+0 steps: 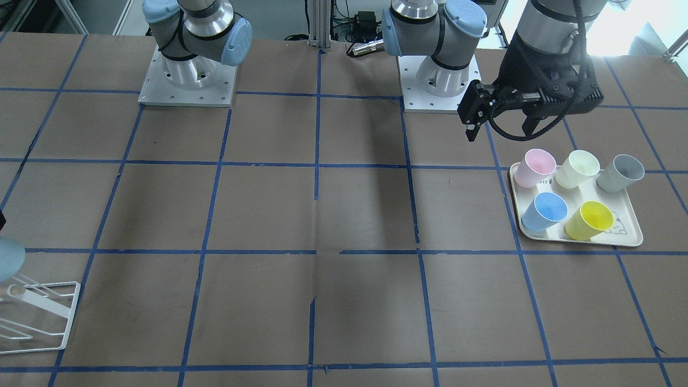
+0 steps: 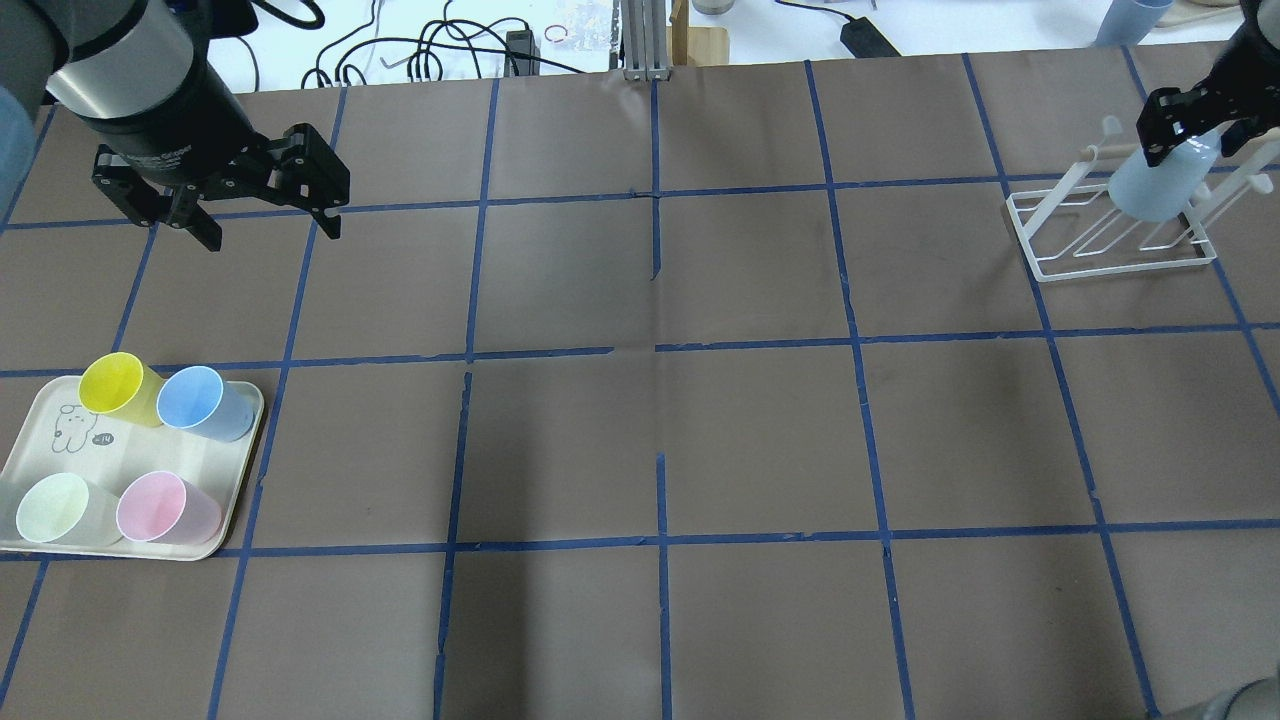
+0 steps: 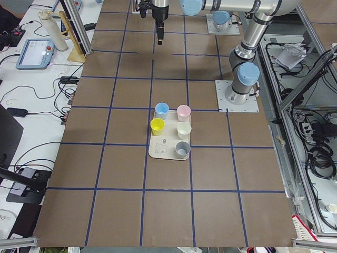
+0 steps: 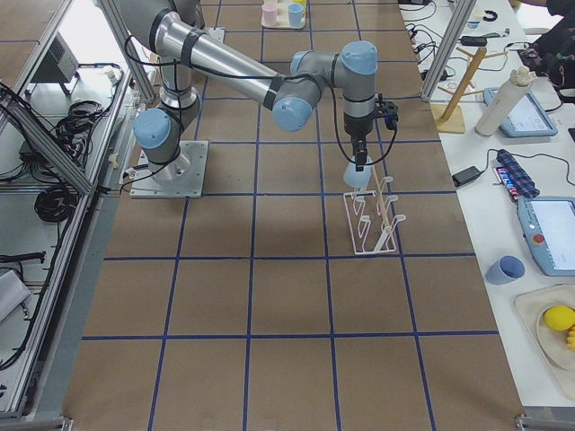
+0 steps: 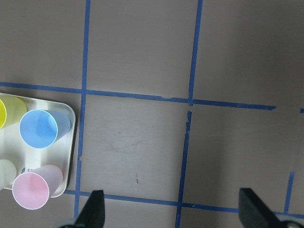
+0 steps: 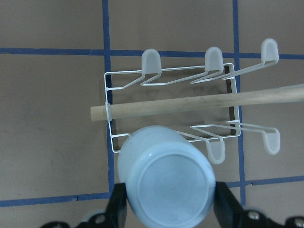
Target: Transfer IKEA cup to right arm and place on rack
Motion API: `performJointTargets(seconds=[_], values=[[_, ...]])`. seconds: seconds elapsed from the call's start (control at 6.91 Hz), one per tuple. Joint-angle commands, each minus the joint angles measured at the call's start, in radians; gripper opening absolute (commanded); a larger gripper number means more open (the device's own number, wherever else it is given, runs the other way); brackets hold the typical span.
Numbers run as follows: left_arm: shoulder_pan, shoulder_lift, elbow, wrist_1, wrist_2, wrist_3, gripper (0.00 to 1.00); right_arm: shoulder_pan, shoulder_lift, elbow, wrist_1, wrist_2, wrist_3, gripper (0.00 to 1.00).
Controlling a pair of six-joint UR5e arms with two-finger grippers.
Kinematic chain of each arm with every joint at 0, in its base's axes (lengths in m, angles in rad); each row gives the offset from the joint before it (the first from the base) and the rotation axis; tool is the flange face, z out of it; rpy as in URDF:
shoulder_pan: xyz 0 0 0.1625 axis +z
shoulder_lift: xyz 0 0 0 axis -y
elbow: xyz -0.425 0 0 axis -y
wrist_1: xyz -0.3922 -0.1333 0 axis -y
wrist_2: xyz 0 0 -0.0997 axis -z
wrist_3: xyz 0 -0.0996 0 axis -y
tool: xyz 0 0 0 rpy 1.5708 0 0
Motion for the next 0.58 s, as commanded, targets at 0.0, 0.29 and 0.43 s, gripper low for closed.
performJointTargets(seconds=[0.0,0.29,0.43], values=[[0.001,0.001,0.006,0.001,0.0,0.001,1.0,-0.001,0.003,0.005,-0.002,0.0,-0.005,0.53],[0.004,-0.001,0.007,0.007,-0.008,0.0,1.0,0.001,0.014,0.006,-0.002,0.005,-0.007,0.66],[0.004,0.001,0.007,0.007,-0.008,0.0,1.0,0.001,0.014,0.006,-0.004,0.005,-0.007,0.85]])
